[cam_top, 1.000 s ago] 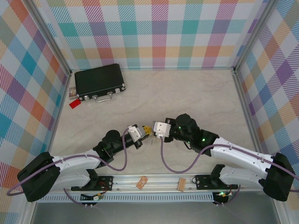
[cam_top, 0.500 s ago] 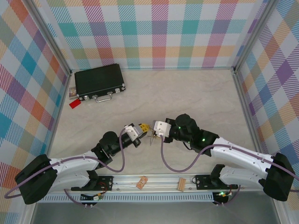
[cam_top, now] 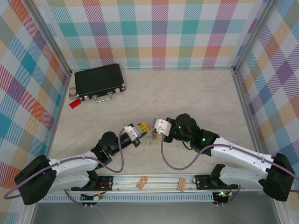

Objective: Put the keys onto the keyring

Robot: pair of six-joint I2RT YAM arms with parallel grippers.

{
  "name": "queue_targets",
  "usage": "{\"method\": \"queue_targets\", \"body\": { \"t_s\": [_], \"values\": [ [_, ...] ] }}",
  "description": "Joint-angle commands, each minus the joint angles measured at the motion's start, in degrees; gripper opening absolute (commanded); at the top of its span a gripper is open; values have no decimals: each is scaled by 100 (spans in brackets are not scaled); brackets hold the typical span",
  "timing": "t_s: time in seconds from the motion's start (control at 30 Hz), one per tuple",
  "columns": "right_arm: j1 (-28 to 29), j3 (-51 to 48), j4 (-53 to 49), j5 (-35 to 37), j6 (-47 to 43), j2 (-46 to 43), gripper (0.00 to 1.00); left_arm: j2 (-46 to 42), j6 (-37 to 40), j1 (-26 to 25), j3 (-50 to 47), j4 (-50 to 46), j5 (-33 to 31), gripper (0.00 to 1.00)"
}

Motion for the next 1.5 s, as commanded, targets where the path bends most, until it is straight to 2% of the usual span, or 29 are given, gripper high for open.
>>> {"method": "queue_targets", "body": {
  "t_s": [0.0, 0.6, 1.47],
  "values": [
    [-79, 202, 160, 17, 247, -169, 0, -36, 111, -72, -44, 165, 123, 0],
    [-124, 267, 111, -166, 324, -88, 0, -14, 148, -73, -9, 124, 261, 0],
    [-123, 289, -46, -572, 279, -73, 0, 13, 170, -66, 55, -11, 144, 0]
  ]
}}
